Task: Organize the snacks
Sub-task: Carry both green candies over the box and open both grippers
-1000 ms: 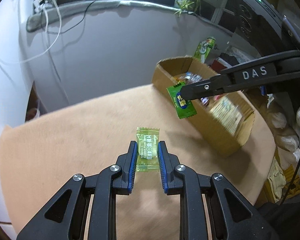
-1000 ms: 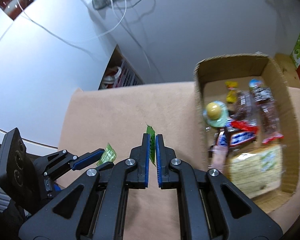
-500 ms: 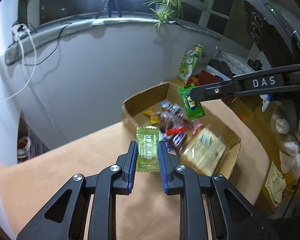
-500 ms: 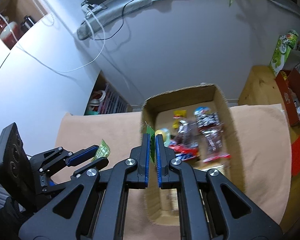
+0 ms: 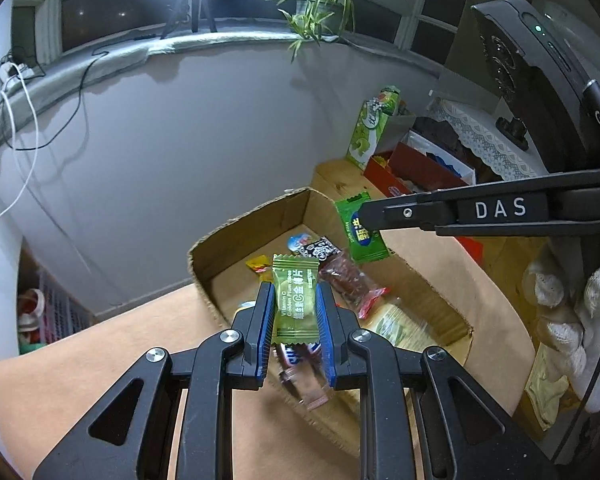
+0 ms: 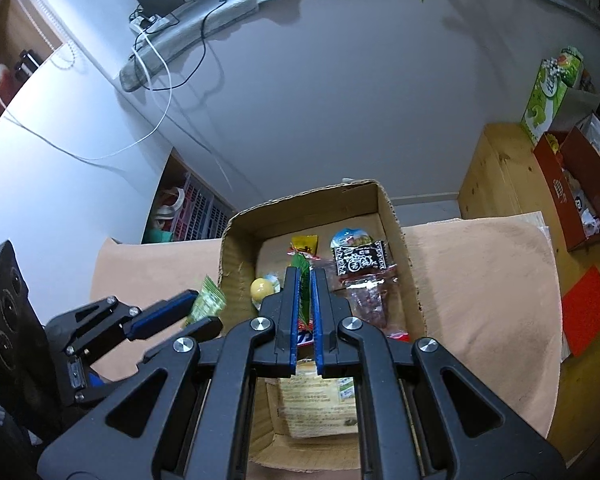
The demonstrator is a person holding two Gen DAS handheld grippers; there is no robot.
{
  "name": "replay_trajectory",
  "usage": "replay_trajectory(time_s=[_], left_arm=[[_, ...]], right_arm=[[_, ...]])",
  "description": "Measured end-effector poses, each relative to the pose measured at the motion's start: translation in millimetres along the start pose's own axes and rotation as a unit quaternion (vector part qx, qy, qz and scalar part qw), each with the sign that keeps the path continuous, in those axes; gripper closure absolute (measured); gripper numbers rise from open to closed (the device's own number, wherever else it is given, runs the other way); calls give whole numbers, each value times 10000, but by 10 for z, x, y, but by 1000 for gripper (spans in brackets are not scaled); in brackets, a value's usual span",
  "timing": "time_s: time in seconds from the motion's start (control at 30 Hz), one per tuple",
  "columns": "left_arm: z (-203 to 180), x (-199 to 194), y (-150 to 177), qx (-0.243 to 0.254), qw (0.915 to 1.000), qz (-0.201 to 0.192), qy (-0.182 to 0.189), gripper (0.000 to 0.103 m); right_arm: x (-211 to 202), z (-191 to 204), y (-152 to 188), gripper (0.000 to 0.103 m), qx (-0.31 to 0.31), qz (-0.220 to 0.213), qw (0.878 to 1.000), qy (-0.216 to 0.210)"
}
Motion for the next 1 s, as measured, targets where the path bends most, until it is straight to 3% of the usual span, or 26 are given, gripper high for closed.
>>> replay_trajectory(time_s=[0.37, 0.87, 0.93, 1.0], left_arm=[[-74, 237, -11, -158, 9995, 277, -10, 84], [-114, 301, -7, -78, 9993, 350, -42, 82], [-107, 312, -4, -84, 9992, 377, -64, 78], [-106, 312, 4, -95, 9992, 371, -76, 68]], right_arm=[[182, -118, -71, 97, 175, 129, 9997, -100], [323, -174, -4, 97, 212, 324, 9992, -89], [340, -179, -3, 92, 217, 343, 9991, -97], [340, -183, -4, 66, 210, 318, 9993, -66]])
Point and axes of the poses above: each gripper's, at about its wrist camera, not at the fingertips, and x roughly the way its jaws point, z to its left, y to its underside, the point moved 6 cm from there along x, roughly the way its jaws point, and after that the axes turned 1 degree about z, right-handed, at the moved point
